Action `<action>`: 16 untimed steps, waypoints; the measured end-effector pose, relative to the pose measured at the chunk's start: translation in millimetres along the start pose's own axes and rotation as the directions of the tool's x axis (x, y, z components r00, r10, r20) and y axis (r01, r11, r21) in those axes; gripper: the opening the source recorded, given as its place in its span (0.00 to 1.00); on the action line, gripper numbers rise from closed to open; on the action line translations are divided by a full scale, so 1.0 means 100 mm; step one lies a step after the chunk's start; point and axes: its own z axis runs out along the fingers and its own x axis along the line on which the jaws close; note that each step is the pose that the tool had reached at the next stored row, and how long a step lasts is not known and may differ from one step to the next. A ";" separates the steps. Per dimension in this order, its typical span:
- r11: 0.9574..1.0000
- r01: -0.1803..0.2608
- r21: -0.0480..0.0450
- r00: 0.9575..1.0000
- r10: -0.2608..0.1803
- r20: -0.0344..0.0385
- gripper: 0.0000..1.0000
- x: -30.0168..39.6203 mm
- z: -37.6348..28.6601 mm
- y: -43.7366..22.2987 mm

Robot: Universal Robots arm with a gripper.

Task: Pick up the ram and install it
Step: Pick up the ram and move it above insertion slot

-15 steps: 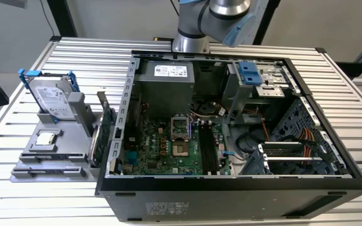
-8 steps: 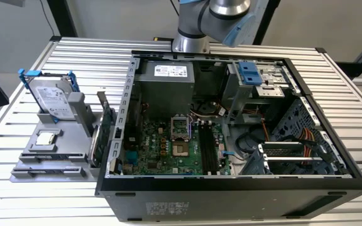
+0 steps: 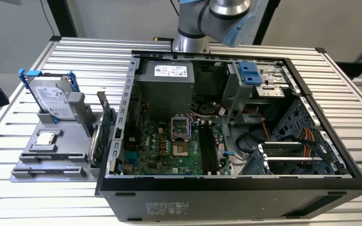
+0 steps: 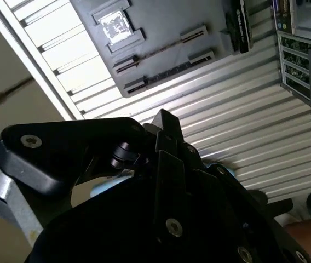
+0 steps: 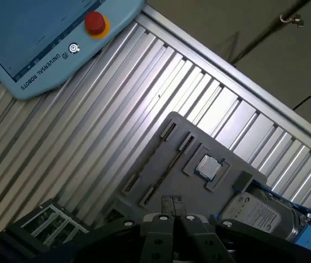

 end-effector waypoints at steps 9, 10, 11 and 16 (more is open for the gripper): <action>0.997 0.082 -0.001 0.997 -0.082 -0.004 0.00 0.000 0.000 0.000; 0.996 0.091 -0.001 0.996 -0.091 -0.004 0.00 0.000 0.000 0.000; 0.995 0.099 -0.001 0.995 -0.099 -0.004 0.00 0.000 0.000 0.000; 0.990 0.140 -0.002 0.990 -0.140 -0.006 0.00 0.000 0.000 0.000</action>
